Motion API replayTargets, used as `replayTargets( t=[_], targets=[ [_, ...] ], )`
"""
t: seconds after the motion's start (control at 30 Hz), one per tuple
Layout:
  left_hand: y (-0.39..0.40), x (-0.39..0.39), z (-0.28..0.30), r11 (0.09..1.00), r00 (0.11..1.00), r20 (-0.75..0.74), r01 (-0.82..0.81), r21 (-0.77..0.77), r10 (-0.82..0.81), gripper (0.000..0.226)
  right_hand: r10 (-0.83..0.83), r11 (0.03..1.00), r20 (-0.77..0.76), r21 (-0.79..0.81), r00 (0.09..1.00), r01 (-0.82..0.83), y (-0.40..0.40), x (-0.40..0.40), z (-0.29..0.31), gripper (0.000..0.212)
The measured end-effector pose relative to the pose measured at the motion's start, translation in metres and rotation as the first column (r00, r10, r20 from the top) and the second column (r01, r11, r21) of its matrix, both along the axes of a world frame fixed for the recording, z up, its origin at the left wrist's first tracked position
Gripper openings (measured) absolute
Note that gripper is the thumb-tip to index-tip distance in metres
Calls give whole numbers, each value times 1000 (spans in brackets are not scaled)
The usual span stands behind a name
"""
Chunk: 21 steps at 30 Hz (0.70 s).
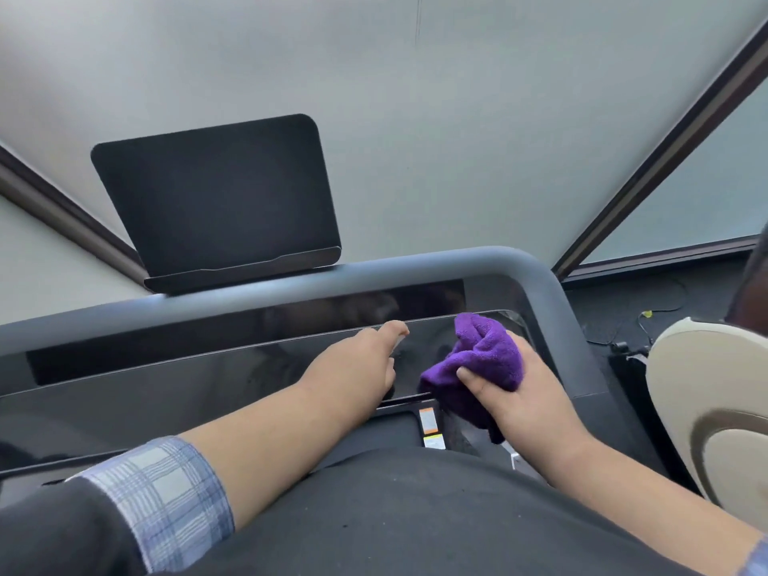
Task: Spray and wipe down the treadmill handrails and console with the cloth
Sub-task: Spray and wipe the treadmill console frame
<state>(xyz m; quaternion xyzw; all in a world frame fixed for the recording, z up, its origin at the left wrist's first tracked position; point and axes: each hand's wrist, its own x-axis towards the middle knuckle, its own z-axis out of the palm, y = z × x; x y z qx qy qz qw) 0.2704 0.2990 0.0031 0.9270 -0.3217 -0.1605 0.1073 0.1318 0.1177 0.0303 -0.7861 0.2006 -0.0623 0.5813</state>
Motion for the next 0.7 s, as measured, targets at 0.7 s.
replayTargets(
  t=[0.7],
  targets=[
    [138, -43, 20, 856, 867, -81, -498, -140, 492, 52, 424, 246, -458, -772, 781, -586, 93, 100, -63, 111]
  ],
)
